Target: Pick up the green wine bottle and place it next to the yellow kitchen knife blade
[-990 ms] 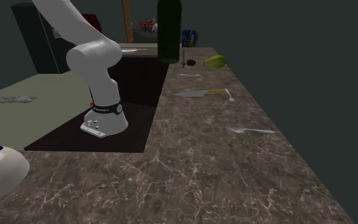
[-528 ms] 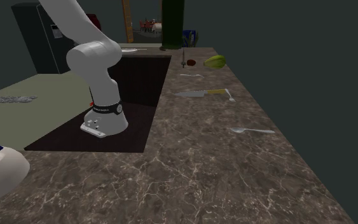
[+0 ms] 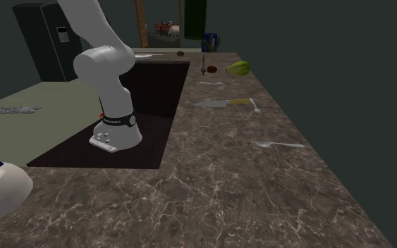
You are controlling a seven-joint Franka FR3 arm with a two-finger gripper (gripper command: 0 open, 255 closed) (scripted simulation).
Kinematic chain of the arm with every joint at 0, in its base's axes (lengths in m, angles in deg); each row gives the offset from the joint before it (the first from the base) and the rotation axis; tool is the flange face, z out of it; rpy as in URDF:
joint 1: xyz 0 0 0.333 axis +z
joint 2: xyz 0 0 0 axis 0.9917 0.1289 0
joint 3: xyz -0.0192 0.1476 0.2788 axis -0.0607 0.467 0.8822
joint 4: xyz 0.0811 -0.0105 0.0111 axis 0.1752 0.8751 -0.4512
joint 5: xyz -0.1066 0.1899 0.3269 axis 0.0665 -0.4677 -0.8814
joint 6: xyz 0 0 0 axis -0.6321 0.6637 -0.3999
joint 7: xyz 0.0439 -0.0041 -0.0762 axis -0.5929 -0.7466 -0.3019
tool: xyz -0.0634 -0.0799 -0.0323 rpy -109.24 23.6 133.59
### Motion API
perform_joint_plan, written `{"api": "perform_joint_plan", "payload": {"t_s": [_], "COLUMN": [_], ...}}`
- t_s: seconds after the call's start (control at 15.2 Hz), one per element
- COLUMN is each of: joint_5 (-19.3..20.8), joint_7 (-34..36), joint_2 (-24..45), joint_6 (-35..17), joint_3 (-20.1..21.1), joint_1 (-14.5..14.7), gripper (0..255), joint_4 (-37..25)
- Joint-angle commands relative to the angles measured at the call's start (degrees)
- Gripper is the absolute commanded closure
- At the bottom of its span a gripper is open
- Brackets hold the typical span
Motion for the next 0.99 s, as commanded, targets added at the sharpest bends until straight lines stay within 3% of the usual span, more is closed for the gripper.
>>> {"api": "perform_joint_plan", "payload": {"t_s": [0.0,0.07,0.4,0.92], "joint_5": [1.83,3.38,-0.13,-2.71], "joint_7": [5.86,8.34,4.75,1.51], "joint_2": [5.13,7.77,1.02,-6.15], "joint_6": [1.81,2.82,-2.78,-9.95], "joint_3": [5.66,8.33,4.08,1.01], "joint_1": [0.38,0.81,0.80,1.70], "gripper": [255,255,255,255], "joint_4": [-6.91,-10.24,1.21,15.06]}}
